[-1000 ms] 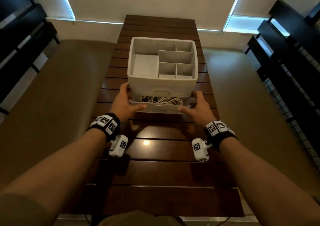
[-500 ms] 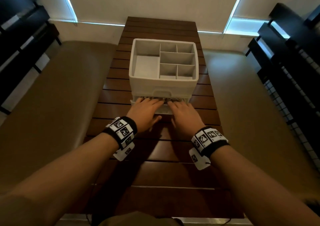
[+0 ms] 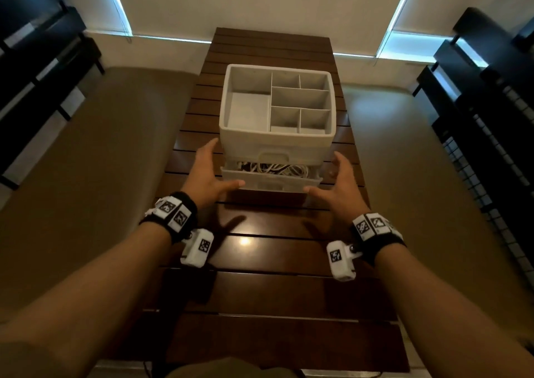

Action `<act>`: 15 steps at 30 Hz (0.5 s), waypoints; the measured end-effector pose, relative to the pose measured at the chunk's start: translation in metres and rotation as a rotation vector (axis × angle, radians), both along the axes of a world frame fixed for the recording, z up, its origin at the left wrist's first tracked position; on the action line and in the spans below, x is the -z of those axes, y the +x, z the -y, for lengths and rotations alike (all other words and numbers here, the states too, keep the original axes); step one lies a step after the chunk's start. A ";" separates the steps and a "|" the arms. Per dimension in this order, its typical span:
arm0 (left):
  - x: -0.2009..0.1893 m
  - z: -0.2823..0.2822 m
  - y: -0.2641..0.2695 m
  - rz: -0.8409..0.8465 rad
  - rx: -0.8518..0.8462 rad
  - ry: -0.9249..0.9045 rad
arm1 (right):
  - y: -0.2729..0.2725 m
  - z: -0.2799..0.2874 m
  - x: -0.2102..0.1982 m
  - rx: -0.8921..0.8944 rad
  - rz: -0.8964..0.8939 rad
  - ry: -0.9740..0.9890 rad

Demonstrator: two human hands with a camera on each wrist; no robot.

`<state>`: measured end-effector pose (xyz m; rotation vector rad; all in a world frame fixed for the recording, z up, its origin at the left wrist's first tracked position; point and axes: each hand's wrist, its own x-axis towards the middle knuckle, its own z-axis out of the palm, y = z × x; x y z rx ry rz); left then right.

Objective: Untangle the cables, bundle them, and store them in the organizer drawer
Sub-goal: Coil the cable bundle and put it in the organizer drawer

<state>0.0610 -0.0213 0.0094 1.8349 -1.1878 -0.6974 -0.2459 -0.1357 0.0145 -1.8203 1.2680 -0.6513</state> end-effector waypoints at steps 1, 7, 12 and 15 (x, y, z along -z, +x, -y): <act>0.001 0.006 0.001 -0.064 0.048 0.020 | 0.002 0.006 0.000 -0.054 0.015 0.055; 0.010 0.025 -0.009 -0.110 -0.138 -0.040 | 0.020 0.021 0.008 0.088 -0.037 -0.039; 0.017 0.025 -0.012 -0.108 -0.177 -0.060 | 0.022 0.017 0.012 0.139 0.021 -0.062; 0.015 0.024 -0.013 -0.126 -0.182 -0.074 | 0.023 0.012 0.009 0.151 0.046 -0.073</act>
